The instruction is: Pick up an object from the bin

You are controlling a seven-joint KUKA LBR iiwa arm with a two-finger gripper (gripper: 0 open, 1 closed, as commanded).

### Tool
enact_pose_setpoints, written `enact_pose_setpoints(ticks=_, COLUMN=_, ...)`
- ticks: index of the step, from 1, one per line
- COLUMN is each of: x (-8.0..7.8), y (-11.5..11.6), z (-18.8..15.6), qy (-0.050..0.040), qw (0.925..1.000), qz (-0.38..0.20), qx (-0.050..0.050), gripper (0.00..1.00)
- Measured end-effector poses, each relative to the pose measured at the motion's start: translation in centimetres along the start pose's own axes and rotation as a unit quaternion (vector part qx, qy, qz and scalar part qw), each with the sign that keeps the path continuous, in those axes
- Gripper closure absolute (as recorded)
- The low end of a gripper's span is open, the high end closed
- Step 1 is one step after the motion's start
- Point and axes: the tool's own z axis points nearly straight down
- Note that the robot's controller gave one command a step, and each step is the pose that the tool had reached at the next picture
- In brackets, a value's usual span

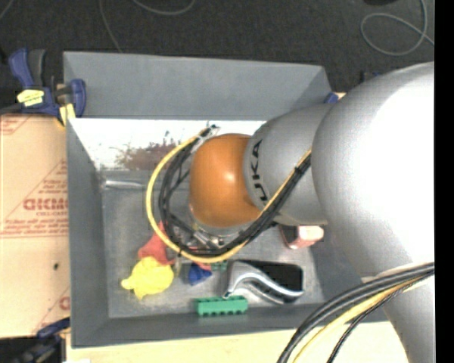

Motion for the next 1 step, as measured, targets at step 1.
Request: enact_pose_setpoints(ticks=1, x=0.0, y=0.0, z=0.0, qy=0.0, qw=1.0, qz=0.0, qx=0.0, gripper=1.0)
